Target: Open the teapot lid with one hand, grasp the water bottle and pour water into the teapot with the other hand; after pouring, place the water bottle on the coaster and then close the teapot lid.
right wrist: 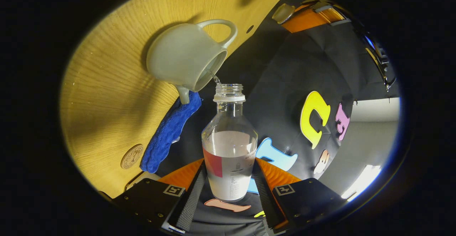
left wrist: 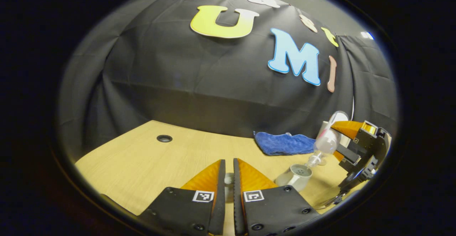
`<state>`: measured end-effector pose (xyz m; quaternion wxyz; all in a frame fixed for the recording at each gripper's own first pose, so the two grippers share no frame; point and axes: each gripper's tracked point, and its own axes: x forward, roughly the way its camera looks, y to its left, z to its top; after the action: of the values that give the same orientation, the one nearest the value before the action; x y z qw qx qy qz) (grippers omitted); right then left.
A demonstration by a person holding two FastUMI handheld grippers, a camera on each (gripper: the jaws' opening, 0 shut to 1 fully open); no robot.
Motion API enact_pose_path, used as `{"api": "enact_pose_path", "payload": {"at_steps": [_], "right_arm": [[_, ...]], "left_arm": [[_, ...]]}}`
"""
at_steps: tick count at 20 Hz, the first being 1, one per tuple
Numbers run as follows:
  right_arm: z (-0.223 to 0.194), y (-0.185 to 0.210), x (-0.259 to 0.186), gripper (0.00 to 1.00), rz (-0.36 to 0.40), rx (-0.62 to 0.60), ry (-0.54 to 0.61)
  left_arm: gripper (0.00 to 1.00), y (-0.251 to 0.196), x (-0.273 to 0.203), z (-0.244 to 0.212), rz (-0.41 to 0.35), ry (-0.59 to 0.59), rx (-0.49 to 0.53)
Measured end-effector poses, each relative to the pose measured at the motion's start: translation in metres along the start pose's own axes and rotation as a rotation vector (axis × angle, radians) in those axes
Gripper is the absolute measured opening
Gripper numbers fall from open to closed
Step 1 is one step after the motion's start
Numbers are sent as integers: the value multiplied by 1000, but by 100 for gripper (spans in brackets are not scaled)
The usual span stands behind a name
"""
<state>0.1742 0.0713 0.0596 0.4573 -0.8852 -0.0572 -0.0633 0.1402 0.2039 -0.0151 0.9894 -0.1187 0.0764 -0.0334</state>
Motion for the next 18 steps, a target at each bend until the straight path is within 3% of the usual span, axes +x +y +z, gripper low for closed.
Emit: {"api": "enact_pose_path", "payload": {"at_steps": [8, 12, 18], "right_arm": [[3, -1, -2, 76, -2, -30, -18], [1, 5, -1, 76, 24, 28, -16], [13, 28, -6, 77, 109, 344, -43]], "left_arm": [[17, -2, 2, -8, -10, 17, -4], [17, -1, 3, -8, -1, 23, -6], [17, 1, 2, -7, 11, 7, -30]]}}
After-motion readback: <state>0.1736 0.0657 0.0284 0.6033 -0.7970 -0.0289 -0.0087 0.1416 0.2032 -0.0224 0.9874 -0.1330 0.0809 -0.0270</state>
